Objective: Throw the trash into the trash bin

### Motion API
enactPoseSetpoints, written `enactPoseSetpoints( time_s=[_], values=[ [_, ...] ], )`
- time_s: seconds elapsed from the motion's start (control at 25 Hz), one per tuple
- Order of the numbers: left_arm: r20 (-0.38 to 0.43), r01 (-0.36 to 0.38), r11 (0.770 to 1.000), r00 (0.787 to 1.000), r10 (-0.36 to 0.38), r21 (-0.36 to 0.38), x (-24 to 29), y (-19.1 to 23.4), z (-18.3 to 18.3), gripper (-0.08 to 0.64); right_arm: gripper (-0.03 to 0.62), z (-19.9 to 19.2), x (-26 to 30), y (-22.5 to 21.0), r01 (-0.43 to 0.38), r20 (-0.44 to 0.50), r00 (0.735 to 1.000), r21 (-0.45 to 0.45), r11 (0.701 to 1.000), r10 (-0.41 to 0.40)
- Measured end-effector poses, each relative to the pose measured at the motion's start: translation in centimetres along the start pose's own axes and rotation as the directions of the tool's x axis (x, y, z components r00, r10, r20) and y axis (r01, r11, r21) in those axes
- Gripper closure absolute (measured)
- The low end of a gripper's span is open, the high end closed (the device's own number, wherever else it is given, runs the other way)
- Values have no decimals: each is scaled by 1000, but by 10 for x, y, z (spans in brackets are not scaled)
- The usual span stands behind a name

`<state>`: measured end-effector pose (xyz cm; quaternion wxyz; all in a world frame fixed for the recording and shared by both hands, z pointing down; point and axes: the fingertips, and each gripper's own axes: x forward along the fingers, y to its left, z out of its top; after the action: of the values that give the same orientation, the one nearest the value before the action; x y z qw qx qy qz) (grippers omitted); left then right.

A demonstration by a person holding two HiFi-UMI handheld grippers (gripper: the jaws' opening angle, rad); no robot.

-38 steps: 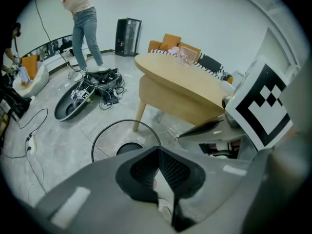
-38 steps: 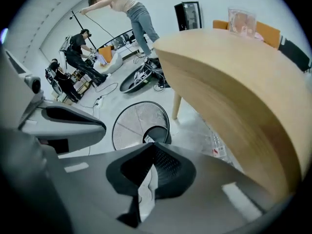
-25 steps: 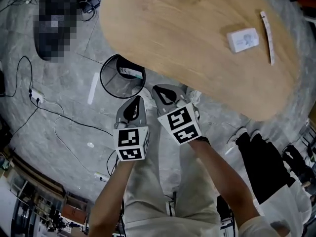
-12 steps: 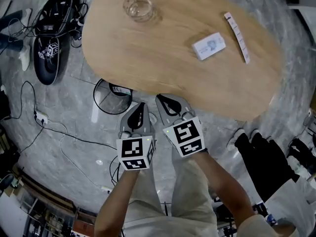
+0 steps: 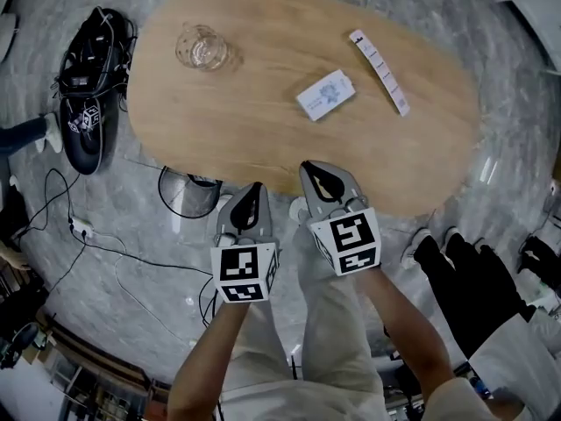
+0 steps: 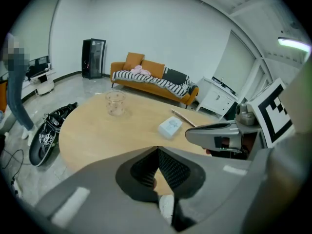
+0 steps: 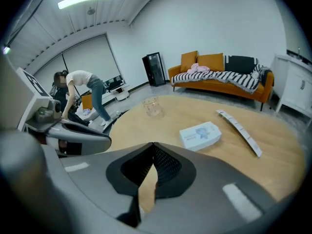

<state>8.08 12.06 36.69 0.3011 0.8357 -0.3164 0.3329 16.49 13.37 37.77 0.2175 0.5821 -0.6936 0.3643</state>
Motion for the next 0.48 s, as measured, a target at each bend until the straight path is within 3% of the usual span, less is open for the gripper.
enactPoseSetpoints(
  time_s=[0.28,0.48],
  values=[
    [-32,20,999,999,-19,32,33,-41,18,560,544,11,-10,-65,58,34,998,41,997,-60],
    [-66,34,999,997,-32,34,49,-59,23,560,425,6,-3,-90,80,5,997,33,996,-80]
  ],
)
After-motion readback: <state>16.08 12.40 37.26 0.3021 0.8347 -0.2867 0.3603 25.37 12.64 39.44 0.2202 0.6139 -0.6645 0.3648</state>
